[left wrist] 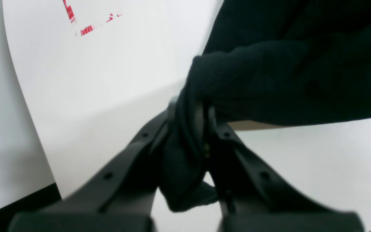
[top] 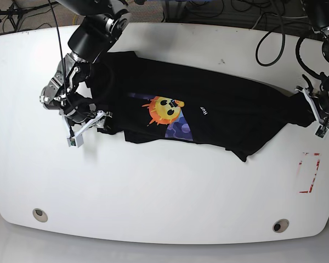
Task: Fold the T-shirt properly
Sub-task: 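Close the right gripper on the shirt's edge, then lift the shirt with both grippers and swing it toward the table edge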
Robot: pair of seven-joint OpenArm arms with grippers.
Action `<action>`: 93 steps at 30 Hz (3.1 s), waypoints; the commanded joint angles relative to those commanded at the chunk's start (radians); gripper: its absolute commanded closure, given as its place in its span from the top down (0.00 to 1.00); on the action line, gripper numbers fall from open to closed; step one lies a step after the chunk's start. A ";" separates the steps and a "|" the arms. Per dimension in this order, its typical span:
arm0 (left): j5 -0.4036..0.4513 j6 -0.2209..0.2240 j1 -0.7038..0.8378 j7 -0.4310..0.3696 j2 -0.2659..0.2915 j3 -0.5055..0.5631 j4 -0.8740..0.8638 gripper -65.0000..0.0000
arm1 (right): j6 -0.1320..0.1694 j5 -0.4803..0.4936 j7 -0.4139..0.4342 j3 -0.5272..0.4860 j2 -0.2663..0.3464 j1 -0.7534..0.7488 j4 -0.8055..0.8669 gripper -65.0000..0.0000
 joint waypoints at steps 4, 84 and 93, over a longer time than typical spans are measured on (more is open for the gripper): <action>0.000 0.000 0.000 0.000 0.000 0.000 0.000 0.03 | 0.000 0.000 0.000 -0.040 -0.002 -0.012 0.000 0.44; 0.141 0.243 -1.022 0.002 0.115 0.112 0.032 0.03 | 0.000 0.008 -0.213 -0.500 0.575 1.056 -0.026 0.00; 0.140 0.242 -0.887 0.002 0.115 0.110 0.035 0.03 | 0.000 0.008 -0.276 -0.400 0.572 0.868 0.117 0.00</action>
